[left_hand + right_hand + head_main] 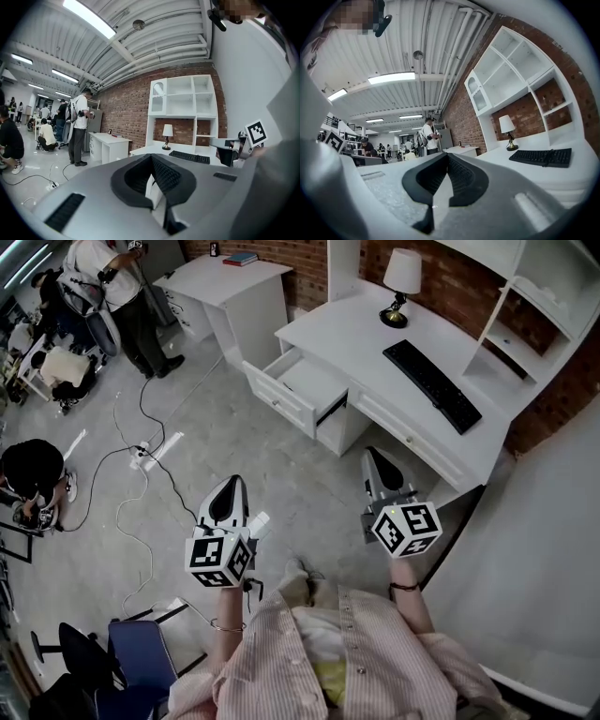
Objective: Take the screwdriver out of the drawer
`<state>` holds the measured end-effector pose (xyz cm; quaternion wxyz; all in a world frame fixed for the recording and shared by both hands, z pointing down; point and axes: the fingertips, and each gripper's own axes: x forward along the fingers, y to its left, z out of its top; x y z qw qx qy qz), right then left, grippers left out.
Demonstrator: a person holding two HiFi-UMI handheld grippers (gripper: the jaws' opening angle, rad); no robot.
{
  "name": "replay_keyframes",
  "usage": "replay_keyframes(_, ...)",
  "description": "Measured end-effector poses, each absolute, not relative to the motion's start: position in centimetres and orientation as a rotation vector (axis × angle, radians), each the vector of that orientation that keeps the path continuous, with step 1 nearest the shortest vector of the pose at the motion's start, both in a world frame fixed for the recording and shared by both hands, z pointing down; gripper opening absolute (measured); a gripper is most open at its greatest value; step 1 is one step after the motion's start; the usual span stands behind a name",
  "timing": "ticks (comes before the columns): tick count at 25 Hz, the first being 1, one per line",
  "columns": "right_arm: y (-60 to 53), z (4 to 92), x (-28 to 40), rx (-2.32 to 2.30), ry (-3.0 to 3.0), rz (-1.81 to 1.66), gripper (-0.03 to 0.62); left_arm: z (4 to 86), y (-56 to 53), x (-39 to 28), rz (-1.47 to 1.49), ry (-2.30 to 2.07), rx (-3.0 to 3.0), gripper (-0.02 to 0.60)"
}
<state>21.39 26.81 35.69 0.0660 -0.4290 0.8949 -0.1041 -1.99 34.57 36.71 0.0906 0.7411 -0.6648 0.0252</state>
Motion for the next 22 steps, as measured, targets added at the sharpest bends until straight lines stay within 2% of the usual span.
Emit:
replay_keyframes(9,24.1,37.5,19.7,-1.28,2.746,-0.374,0.028,37.8,31.9,-3.0,0.066,-1.966,2.176,-0.002)
replay_keyframes(22,14.4,39.9,16.3,-1.326,2.747,-0.448,0.097,39.8,22.1,-6.6,0.066,-1.926,2.156,-0.002)
